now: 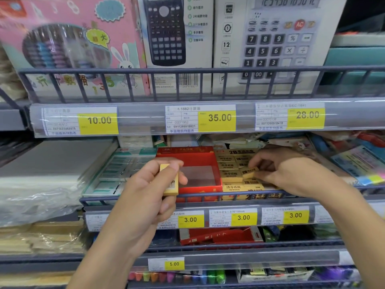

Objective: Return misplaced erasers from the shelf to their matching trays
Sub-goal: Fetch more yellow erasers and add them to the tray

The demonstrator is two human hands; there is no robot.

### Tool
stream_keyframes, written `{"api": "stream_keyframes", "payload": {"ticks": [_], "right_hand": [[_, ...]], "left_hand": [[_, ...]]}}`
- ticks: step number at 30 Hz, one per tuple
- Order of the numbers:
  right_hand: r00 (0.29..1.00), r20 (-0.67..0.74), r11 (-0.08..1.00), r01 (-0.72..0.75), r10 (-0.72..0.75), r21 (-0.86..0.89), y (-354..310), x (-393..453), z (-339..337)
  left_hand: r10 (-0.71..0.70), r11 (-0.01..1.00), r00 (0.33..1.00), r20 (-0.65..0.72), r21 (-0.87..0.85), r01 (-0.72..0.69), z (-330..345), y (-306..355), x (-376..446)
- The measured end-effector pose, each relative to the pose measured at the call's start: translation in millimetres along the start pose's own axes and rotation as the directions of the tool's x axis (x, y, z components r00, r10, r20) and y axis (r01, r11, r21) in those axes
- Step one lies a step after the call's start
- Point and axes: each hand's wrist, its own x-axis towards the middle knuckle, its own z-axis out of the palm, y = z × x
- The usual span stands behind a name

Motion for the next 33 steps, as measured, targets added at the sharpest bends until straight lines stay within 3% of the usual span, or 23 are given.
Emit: {"api": "stream_keyframes", "payload": {"ticks": [6, 9, 11, 14, 18, 24, 27, 29, 33], "right_hand": [[0.999, -0.032, 0.996, 0.028, -0.030, -0.081, -6, -4, 1], [0.983, -0.151, 0.987, 0.082, -0.103, -0.141, -19, -16, 2], [0.945, -0.279, 0.982, 0.185, -0.171, 0.027, -40, -29, 4], [0.879, -0.332, 0.845, 0.443, -0.343, 0.301, -77, -49, 13], [0.798, -0.308, 0.717, 0.602, -0.519, 0.351, -101, -53, 26], [0.755, -0.344, 0.690, 0.653, -0.558, 0.312, -110, -41, 29], [0.818, -0.348, 0.699, 0.574, -0.459, 0.426, -110, -41, 27], [0.868, -0.319, 0.697, 0.497, -0.381, 0.518, -111, -42, 26], [0.898, -0.295, 0.713, 0.439, -0.326, 0.547, -111, -41, 25]], "left_hand": [[-0.033, 0.999, 0.998, 0.050, -0.035, 0.034, 4, -2, -1], [-0.045, 0.999, 0.997, 0.059, -0.027, 0.047, 6, -3, -2], [-0.035, 0.999, 0.997, 0.062, -0.023, 0.037, 9, -3, -3], [-0.002, 1.000, 0.999, 0.051, -0.028, 0.004, 12, -2, -3], [0.003, 0.997, 0.998, 0.068, -0.077, 0.003, 12, -5, -4], [-0.060, 0.997, 0.984, 0.165, -0.042, 0.067, 9, -4, -10], [-0.090, 0.996, 0.988, 0.129, 0.030, 0.087, 4, -1, -12], [-0.034, 0.998, 0.995, 0.093, 0.050, 0.029, -1, 1, -13], [0.102, 0.990, 0.993, 0.062, 0.092, -0.107, -3, 4, -13]]}}
